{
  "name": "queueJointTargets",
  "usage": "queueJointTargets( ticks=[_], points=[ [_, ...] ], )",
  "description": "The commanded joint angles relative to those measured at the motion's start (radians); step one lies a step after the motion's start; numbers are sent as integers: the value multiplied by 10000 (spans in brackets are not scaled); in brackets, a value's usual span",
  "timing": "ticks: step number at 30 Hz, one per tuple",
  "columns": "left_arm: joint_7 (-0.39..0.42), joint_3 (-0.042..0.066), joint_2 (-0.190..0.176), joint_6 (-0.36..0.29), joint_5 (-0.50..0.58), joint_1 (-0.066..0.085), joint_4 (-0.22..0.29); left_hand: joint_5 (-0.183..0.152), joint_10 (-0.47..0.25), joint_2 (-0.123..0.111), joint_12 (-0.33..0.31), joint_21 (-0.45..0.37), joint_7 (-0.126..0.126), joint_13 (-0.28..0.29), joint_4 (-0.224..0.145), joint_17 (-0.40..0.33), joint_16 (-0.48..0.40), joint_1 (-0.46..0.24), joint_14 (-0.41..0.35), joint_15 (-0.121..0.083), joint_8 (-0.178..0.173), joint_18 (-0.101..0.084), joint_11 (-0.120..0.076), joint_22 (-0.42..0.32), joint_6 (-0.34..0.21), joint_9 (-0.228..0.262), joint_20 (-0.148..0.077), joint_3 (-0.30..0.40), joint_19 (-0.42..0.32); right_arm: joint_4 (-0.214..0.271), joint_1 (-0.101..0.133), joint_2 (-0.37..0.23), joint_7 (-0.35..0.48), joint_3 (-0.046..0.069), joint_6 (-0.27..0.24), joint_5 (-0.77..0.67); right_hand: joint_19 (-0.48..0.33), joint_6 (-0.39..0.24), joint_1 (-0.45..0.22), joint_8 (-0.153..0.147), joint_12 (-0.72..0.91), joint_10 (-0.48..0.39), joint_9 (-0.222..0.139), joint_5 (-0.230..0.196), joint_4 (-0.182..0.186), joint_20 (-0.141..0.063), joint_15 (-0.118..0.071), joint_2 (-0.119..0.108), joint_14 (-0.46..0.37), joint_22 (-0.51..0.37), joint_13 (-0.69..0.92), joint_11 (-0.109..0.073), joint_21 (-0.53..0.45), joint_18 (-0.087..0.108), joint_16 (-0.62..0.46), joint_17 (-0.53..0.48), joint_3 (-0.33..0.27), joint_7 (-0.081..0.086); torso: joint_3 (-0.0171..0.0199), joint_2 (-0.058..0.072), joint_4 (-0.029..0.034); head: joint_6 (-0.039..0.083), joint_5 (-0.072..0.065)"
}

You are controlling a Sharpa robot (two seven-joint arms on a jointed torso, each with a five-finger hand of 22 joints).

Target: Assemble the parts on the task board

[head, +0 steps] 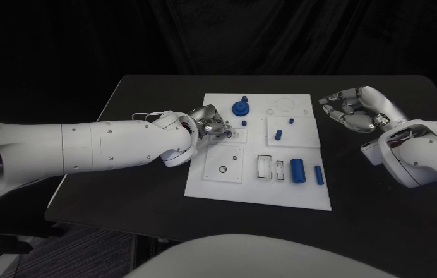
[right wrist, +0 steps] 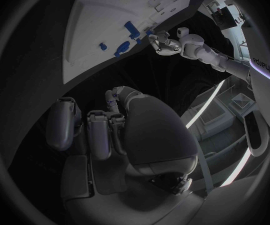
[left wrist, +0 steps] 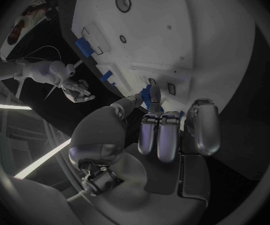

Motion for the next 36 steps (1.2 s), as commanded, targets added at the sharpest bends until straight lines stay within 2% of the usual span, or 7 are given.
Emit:
queueJointTargets(
  ticks=[1,5,9,16,28,36],
  points=[
    [360,7,32,-376,-169,-66,28,60,1043,98,36,-65,-225,2632,-528,2634,27,37,1021,-75,50,111,-58,1768,133,22,-62,602,-17,15,-22,-6,-75,7,-138,-8,-84,-1,-92,-20,-35,711,-14,47,-7,11,24,21,782,1131,2321,61,-42,61,-63,1938,54,3,3,0,10,-1,-19],
    [335,8,38,-333,-171,-118,58,66,1043,97,36,-44,-226,2632,-507,2634,27,38,1021,-75,53,106,-59,1774,135,26,-63,593,-7,14,-22,-8,-73,7,-137,-8,-84,-1,-92,-20,-35,711,-14,47,-7,11,24,21,782,1131,2321,61,-42,61,-63,1938,54,3,6,11,23,-1,-41],
    [318,8,55,-272,-172,-147,37,86,1043,90,36,-28,-230,2632,-443,2634,27,39,1021,-77,62,102,-63,1779,142,39,-65,560,3,7,-23,0,-69,7,-136,-8,-84,-1,-92,-20,-35,711,-14,47,-7,11,24,21,782,1131,2321,61,-42,61,-63,1938,54,3,-7,8,28,-1,-26],
    [251,8,91,-144,-173,-200,-55,140,1043,69,36,-31,-238,2632,-298,2634,27,27,1021,-84,77,102,-67,1779,151,64,-71,475,9,3,-23,9,-63,6,-129,-7,-84,-1,-92,-20,-35,711,-14,47,-7,11,24,21,782,1131,2321,61,-42,61,-63,1938,54,3,-8,8,6,-1,-10],
    [240,8,173,-85,-173,-263,-261,141,1043,60,36,-45,-248,2632,-185,2634,27,22,1021,-88,91,104,-73,1776,164,83,-74,391,8,15,-24,-9,-65,6,-123,-5,-82,2,-107,-17,-34,713,-15,60,-32,12,24,5,779,1138,2323,62,-38,59,-66,1936,69,3,-3,3,18,-1,-18],
    [327,7,234,-53,-173,-356,-363,76,1043,102,36,-80,-258,2632,-68,2634,27,76,1021,-93,110,110,-80,1767,162,116,-79,328,-2,25,-24,-30,-79,6,-105,-5,-82,2,-107,-17,-34,713,-15,60,-32,12,24,5,779,1138,2323,62,-38,59,-66,1936,69,3,-4,8,16,-1,-10]
  ],
)
